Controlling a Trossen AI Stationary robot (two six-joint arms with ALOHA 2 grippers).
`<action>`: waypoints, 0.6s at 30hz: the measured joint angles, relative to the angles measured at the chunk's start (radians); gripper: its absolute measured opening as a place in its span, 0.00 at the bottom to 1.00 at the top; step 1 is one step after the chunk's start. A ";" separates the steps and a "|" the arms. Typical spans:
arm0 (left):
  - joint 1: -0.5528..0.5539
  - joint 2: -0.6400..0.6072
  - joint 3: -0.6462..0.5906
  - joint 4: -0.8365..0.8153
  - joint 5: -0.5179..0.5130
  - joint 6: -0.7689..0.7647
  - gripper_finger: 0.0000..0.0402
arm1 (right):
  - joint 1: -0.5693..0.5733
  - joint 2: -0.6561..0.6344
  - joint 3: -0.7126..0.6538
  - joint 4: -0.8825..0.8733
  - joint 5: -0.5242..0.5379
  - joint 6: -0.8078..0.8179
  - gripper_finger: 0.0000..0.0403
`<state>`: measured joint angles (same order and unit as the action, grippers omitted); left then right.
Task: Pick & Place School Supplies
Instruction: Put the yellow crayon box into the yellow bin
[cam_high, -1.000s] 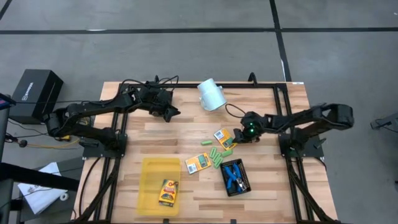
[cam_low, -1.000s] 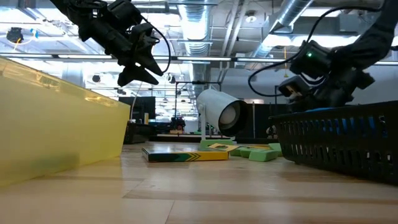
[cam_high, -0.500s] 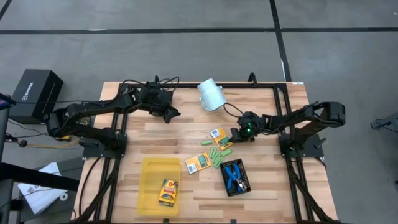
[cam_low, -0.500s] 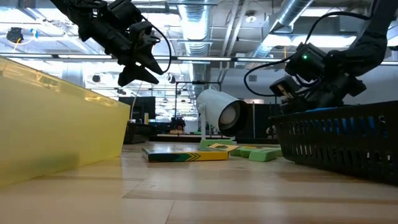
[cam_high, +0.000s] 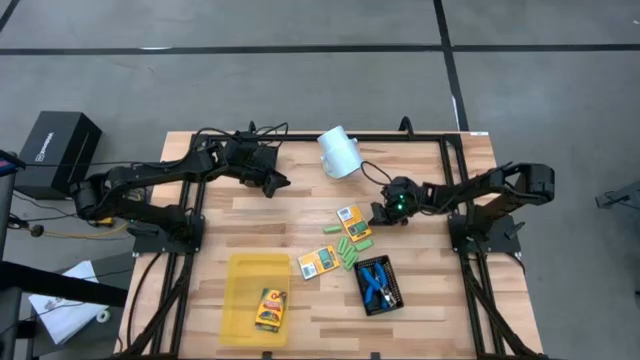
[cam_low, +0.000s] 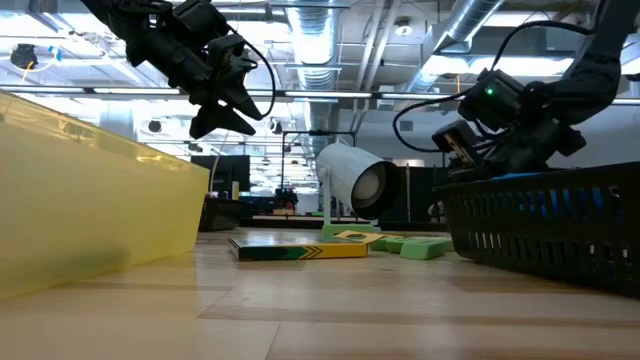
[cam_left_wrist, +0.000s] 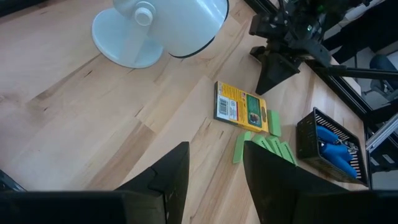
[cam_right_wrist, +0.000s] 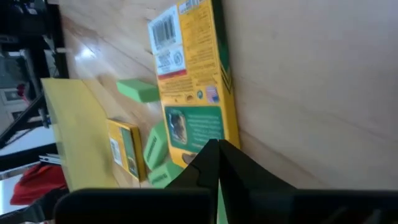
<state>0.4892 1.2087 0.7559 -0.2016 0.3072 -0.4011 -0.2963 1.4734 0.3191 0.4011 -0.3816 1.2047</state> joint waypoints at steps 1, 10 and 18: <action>0.000 0.000 0.000 0.000 0.000 0.000 0.36 | -0.008 0.000 0.000 -0.001 -0.008 -0.007 0.00; 0.000 0.000 0.000 0.000 0.001 0.000 0.36 | -0.068 -0.004 0.004 -0.096 -0.112 -0.104 0.19; 0.000 0.000 0.000 0.000 -0.001 0.000 0.36 | -0.029 -0.002 0.004 -0.138 -0.112 -0.107 0.44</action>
<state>0.4892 1.2087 0.7559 -0.2016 0.3061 -0.4014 -0.3253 1.4715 0.3231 0.2629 -0.4939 1.0975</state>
